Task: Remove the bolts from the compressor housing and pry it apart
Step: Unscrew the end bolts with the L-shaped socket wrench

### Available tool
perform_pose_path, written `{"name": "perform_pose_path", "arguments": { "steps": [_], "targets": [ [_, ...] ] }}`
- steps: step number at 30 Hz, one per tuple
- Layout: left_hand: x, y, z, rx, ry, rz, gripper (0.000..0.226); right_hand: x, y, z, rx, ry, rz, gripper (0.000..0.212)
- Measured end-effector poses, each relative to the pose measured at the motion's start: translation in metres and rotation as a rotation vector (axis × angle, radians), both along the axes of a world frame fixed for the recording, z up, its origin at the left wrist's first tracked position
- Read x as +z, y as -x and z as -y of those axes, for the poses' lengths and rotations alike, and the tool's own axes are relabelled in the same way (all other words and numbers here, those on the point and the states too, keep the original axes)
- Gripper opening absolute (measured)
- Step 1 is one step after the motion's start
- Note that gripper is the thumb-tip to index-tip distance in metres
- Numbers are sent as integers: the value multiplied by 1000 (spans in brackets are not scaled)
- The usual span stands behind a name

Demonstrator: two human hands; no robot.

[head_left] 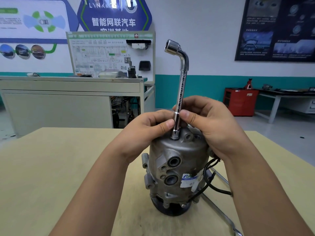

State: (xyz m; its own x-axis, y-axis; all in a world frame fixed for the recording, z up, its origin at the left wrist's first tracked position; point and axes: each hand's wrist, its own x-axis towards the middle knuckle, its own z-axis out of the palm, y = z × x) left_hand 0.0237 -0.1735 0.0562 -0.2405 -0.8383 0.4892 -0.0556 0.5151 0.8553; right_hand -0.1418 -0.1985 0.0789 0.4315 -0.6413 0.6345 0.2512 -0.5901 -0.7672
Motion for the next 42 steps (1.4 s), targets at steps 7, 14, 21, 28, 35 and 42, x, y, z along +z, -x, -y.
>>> {"name": "perform_pose_path", "arguments": {
  "steps": [7, 14, 21, 28, 35, 42],
  "targets": [
    [0, 2, -1, 33, 6, 48, 15, 2, 4, -2, 5, 34, -69, 11],
    [0, 3, -2, 109, 14, 70, 42, 0, -1, -3, -86, 84, -84, 11],
    [-1, 3, -2, 134, -9, 37, 23, 0, -2, -1, -168, 99, -68, 16],
    [0, 0, -2, 67, -11, 81, 24, 2, -3, -3, -182, 92, -114, 9],
    [-2, 0, -1, 78, -11, 73, 31, 4, -1, -7, -106, 91, -141, 24],
    [-1, 3, -2, 113, -6, 70, 11, 3, 1, -6, -104, 33, -137, 15]
  ]
}}
